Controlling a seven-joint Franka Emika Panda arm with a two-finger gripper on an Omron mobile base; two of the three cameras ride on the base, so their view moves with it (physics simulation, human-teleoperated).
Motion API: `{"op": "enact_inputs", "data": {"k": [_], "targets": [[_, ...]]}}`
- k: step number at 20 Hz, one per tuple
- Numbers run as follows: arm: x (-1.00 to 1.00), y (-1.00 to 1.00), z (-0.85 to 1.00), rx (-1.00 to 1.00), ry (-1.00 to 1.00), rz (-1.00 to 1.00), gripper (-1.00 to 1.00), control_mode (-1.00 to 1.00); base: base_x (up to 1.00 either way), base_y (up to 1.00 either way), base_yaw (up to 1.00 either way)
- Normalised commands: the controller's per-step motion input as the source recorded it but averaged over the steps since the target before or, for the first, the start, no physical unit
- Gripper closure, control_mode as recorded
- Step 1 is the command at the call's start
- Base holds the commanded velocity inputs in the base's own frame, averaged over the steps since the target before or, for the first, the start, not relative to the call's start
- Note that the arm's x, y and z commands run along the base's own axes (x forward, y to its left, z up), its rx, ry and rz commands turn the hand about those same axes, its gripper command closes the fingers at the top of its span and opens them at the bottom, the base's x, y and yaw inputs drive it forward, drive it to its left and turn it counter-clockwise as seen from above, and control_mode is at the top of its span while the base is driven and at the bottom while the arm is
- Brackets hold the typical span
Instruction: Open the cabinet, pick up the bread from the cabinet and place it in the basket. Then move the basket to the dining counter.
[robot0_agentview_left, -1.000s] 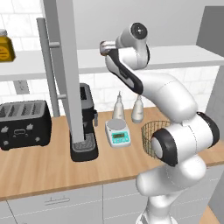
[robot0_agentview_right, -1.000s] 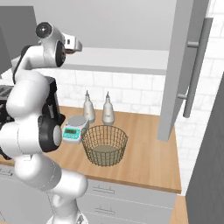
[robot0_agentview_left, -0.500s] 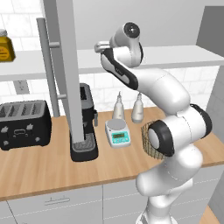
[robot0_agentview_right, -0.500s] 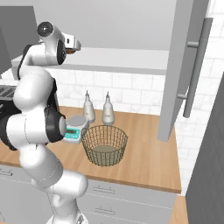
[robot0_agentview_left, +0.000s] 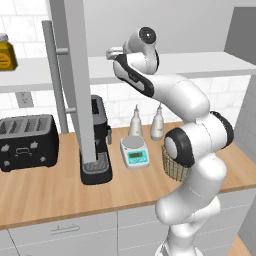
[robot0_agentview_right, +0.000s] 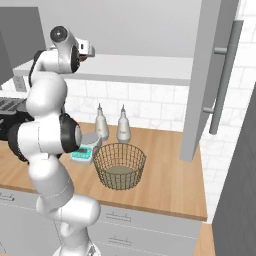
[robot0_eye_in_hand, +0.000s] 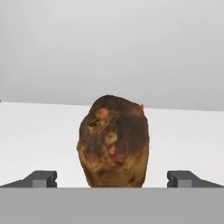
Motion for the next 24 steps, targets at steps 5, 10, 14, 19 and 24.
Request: {"op": "enact_inputs", "data": {"k": [5,10,14,19,24], "targets": [[0.16,0.0,-0.11,-0.01,0.0,0.0,-1.0,-1.0,0.0,0.0,0.0],[0.28,0.0,-0.12,-0.02,0.0,0.0,-1.0,-1.0,0.0,0.0,0.0],[0.3,0.01,-0.02,-0.02,-0.03,0.0,-1.0,-1.0,0.0,0.0,0.0],[0.21,0.1,0.0,-0.01,-0.03,0.0,-1.0,-1.0,0.0,0.0,0.0],[-0.03,0.04,-0.3,-0.04,-0.03,0.0,1.0,-1.0,0.0,0.0,0.0]]}}
